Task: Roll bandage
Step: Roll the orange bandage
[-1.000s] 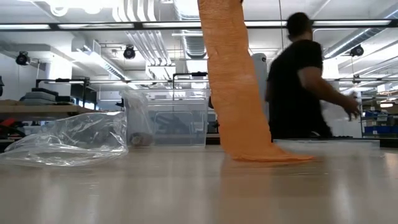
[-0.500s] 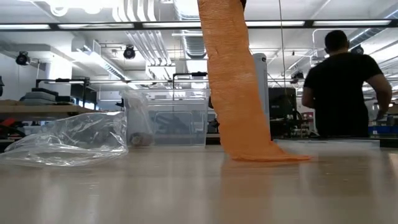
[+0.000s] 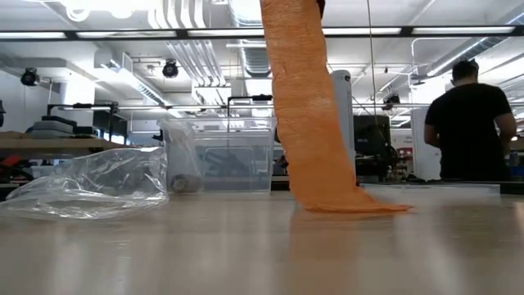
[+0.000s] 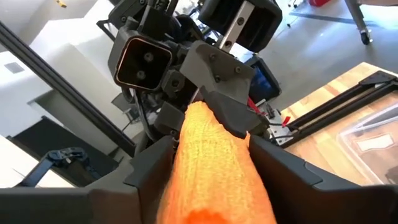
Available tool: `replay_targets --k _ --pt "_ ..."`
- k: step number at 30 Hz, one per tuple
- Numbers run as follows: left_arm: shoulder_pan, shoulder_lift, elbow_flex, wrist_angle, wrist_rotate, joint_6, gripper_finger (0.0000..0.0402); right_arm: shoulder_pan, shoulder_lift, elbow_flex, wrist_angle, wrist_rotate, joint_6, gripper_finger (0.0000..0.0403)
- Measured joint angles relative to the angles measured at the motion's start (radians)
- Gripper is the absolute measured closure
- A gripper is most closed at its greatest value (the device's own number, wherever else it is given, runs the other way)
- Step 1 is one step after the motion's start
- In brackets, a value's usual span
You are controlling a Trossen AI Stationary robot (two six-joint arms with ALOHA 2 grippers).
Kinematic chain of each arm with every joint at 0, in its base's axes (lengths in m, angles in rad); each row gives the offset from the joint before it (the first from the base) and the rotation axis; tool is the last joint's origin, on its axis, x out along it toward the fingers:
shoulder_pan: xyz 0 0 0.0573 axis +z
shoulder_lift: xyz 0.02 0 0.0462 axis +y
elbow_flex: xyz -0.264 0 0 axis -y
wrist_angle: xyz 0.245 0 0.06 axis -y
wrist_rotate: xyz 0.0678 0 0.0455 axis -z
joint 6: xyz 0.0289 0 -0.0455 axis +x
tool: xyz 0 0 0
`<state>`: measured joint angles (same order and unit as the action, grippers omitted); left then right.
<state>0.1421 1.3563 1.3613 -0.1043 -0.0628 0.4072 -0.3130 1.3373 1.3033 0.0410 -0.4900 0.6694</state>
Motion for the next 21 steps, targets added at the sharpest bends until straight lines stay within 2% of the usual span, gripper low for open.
replay_targets --k 5,9,14,21 --pt "0.000 0.000 0.000 0.000 0.000 -0.005 0.0326 0.000 0.000 0.000 -0.001 0.000 -0.039 0.0247" --pt "0.000 0.000 0.000 -0.003 0.004 -0.092 0.0312 0.000 0.000 0.000 0.000 -0.002 -0.145 0.0280" --pt "0.002 -0.002 0.000 -0.012 0.099 -0.227 0.0275 0.002 0.000 0.000 0.003 -0.018 -0.297 0.0298" --pt "0.012 -0.007 0.000 0.004 0.232 -0.399 0.0205 0.003 -0.001 0.000 0.002 -0.024 -0.463 0.0297"
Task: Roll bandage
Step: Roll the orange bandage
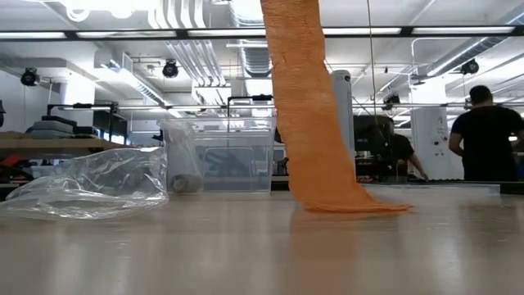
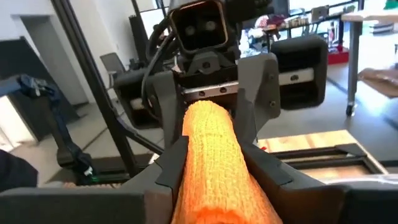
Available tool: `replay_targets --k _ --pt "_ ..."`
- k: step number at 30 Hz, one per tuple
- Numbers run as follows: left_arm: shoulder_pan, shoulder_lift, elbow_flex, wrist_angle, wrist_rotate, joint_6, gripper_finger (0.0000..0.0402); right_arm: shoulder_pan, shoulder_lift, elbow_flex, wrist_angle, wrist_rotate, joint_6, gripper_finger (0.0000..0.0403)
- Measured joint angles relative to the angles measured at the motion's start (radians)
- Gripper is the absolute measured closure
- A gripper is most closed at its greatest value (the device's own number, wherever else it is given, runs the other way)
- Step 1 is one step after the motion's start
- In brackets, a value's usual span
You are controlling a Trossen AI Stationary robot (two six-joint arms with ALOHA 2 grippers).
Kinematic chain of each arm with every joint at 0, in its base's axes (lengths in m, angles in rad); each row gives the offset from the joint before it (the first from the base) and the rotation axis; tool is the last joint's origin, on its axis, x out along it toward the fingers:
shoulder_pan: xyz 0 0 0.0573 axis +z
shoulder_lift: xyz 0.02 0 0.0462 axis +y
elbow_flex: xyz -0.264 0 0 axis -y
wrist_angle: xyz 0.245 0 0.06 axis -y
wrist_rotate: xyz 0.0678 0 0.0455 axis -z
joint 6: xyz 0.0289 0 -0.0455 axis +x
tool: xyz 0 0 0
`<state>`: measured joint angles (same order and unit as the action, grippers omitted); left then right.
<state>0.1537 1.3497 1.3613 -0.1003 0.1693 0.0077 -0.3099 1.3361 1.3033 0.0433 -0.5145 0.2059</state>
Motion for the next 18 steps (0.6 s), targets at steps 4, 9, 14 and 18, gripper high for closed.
replay_targets --k 4,9,14,18 --pt "0.015 0.000 0.000 0.005 0.011 -0.100 0.0173 -0.001 0.000 0.000 -0.002 0.015 -0.088 0.0304" --pt "0.042 0.001 0.000 0.006 0.017 -0.185 0.0166 -0.002 0.000 0.000 -0.001 0.025 -0.229 0.0308" --pt "0.058 0.001 0.000 -0.002 0.017 -0.180 0.0206 -0.002 0.000 0.000 -0.002 0.046 -0.288 0.0302" --pt "0.058 0.002 0.000 -0.005 0.000 -0.095 0.0269 -0.002 0.000 0.000 -0.006 0.045 -0.311 0.0301"
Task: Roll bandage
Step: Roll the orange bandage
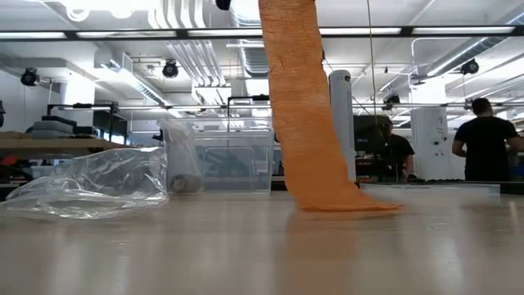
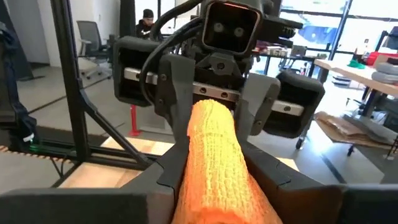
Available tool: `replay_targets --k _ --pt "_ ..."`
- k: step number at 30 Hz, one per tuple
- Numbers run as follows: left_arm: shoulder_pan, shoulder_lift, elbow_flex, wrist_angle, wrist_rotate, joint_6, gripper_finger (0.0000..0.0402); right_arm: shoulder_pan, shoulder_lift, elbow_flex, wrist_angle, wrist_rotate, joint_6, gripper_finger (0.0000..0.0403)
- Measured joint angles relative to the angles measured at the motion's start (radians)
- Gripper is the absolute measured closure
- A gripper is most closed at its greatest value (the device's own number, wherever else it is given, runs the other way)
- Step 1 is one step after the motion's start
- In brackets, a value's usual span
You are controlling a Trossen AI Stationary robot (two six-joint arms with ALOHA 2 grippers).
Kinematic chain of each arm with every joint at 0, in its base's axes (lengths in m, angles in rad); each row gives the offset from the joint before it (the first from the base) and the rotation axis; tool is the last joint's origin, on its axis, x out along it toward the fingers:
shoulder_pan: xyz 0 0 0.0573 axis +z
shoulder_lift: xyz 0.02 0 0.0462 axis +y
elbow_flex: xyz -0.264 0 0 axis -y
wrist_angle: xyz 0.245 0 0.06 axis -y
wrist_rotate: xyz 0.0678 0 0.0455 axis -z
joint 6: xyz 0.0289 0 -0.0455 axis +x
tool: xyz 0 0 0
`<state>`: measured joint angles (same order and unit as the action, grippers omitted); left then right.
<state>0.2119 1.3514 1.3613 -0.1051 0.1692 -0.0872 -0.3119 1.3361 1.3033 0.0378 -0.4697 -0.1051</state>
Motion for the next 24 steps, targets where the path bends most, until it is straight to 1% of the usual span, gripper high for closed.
replay_targets --k 4,6,8,10,13,17,18,20,22,24 --pt "0.000 0.000 0.000 -0.001 -0.002 0.079 0.0331 0.000 0.000 0.000 -0.002 0.000 0.078 0.0300" --pt "0.000 0.000 0.000 -0.001 -0.003 0.112 0.0351 0.000 0.000 0.000 -0.002 0.000 0.157 0.0293" --pt "-0.001 0.000 0.000 0.000 -0.022 0.139 0.0360 0.000 0.000 0.000 0.001 0.002 0.269 0.0281" --pt "-0.003 0.000 0.000 0.000 -0.056 0.164 0.0360 -0.001 0.000 0.000 0.005 0.005 0.390 0.0267" --pt "-0.008 0.001 0.000 0.002 -0.081 0.212 0.0343 -0.001 0.000 0.000 0.008 0.010 0.570 0.0245" --pt "-0.020 0.006 0.000 0.003 -0.106 0.272 0.0326 -0.001 0.000 0.000 0.005 0.007 0.740 0.0221" --pt "-0.026 0.006 0.000 0.003 -0.123 0.283 0.0326 -0.001 0.000 0.000 0.006 0.007 0.774 0.0217" --pt "-0.044 0.006 0.000 0.005 -0.192 0.310 0.0330 -0.002 0.000 0.000 0.006 0.010 0.822 0.0213" --pt "-0.061 0.006 0.000 0.006 -0.253 0.354 0.0337 -0.002 0.000 0.000 0.005 0.010 0.834 0.0211" --pt "-0.075 0.006 0.000 0.013 -0.274 0.387 0.0345 -0.002 0.000 0.000 0.006 0.010 0.830 0.0212"
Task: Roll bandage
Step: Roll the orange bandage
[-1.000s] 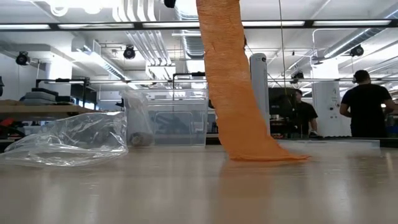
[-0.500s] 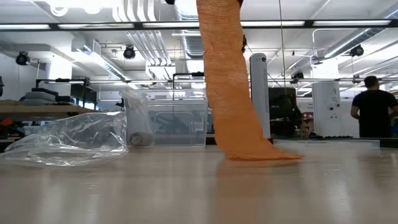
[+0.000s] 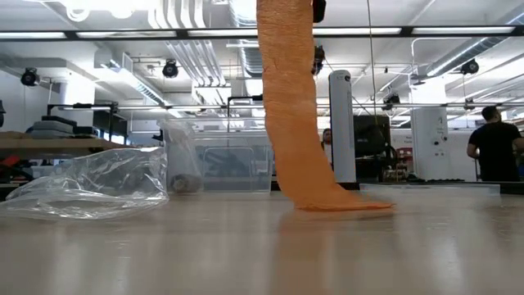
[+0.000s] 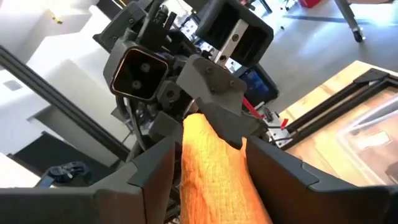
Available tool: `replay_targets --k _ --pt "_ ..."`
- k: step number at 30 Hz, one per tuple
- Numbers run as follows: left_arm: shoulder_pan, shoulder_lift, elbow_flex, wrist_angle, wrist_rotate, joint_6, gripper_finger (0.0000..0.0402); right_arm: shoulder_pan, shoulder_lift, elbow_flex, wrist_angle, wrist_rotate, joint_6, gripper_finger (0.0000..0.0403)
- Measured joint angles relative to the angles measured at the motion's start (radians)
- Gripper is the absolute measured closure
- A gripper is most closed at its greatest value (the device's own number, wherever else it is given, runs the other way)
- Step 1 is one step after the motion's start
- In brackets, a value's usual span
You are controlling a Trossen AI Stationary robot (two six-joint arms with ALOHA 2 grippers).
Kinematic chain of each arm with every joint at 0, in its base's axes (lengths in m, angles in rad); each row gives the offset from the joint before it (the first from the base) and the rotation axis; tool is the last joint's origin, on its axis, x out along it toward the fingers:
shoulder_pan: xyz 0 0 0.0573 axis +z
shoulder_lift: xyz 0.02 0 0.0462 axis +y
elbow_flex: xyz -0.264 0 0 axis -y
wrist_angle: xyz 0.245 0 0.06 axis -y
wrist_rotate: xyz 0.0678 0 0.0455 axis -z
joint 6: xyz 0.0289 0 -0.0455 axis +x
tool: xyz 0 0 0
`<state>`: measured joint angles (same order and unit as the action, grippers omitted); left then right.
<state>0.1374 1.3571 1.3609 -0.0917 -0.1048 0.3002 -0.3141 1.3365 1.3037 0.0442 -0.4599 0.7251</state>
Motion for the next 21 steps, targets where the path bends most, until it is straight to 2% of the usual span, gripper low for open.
replay_targets --k 21 --pt "-0.020 -0.001 0.000 0.051 -0.069 0.058 0.0346 0.000 0.001 0.000 0.057 0.027 -0.002 0.0219"
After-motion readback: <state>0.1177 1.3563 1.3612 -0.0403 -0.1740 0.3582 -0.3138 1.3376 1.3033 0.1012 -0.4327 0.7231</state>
